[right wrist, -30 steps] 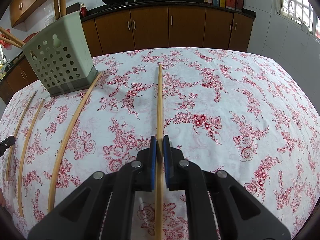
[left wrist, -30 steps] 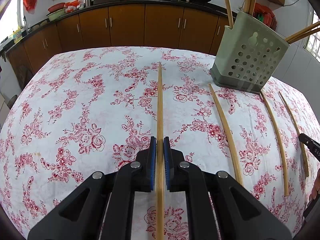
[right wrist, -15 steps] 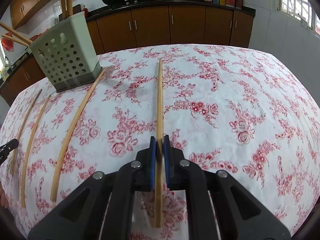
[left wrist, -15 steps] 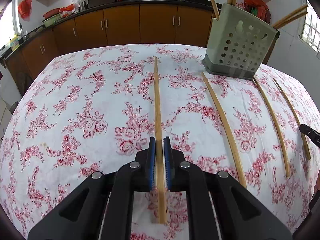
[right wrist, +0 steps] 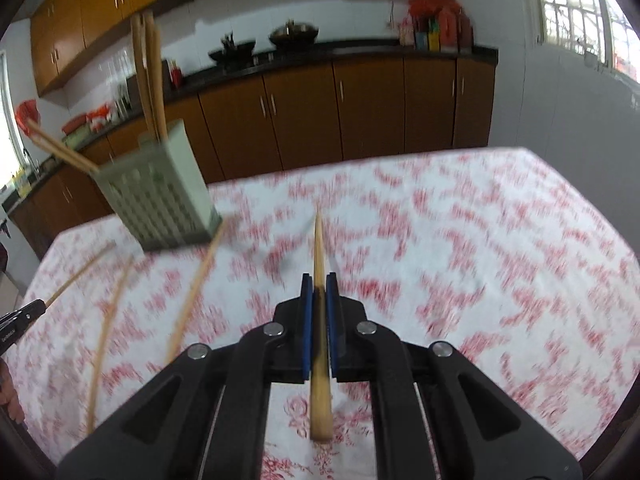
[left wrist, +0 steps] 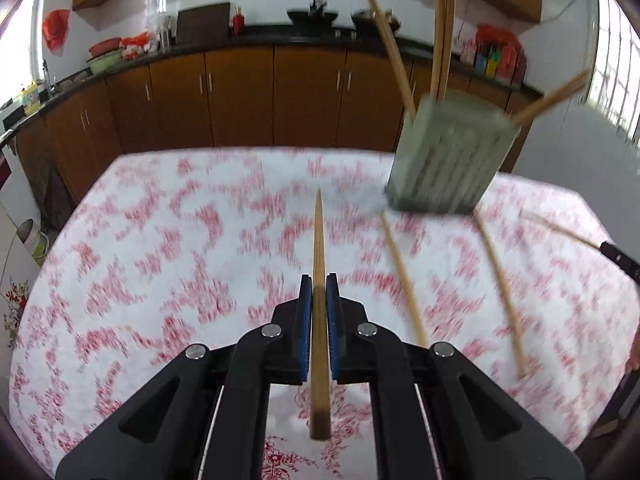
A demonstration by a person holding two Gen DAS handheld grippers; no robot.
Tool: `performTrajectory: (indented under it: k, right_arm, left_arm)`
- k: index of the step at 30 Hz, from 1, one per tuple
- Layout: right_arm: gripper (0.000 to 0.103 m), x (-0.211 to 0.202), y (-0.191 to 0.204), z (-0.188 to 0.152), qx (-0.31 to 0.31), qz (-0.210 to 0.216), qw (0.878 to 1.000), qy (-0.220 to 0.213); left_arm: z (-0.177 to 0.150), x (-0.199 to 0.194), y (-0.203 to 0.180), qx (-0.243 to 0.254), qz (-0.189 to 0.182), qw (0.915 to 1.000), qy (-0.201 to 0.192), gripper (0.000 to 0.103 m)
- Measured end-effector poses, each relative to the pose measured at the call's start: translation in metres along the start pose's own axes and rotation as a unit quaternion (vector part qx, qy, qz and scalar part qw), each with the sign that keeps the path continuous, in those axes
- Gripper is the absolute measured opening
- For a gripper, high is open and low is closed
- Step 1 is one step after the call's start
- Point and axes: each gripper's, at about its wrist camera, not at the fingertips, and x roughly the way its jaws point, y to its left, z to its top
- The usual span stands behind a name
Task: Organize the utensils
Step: 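Lift the chopstick with the right tool over the green holder while the left tool carries its chopstick there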
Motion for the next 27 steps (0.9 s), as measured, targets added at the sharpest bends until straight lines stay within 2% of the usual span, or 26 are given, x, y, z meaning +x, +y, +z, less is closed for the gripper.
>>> performTrajectory:
  k: [9, 18, 24, 27]
  right_arm:
    - [0.008, -0.039, 0.007, 0.034, 0.005, 0.021, 0.997, -0.074]
    - [0.008, -0.046, 0.013, 0.045, 0.001, 0.032, 0.996, -0.087]
    - [0.008, -0.067, 0.028, 0.068, -0.008, 0.078, 0.992, -0.101]
    - [0.008, -0.084, 0.036, 0.088, -0.004, 0.127, 0.986, -0.108]
  left_arm:
    - [0.041, -0.046, -0.001, -0.029, -0.027, 0.996, -0.08, 0.007]
    - [0.052, -0.053, -0.005, -0.027, -0.029, 0.9946, -0.096, 0.007]
    - [0.071, -0.076, -0.018, -0.008, -0.053, 0.9914, -0.119, 0.007]
    - [0.086, -0.093, -0.029, 0.004, -0.071, 0.9876, -0.14, 0.007]
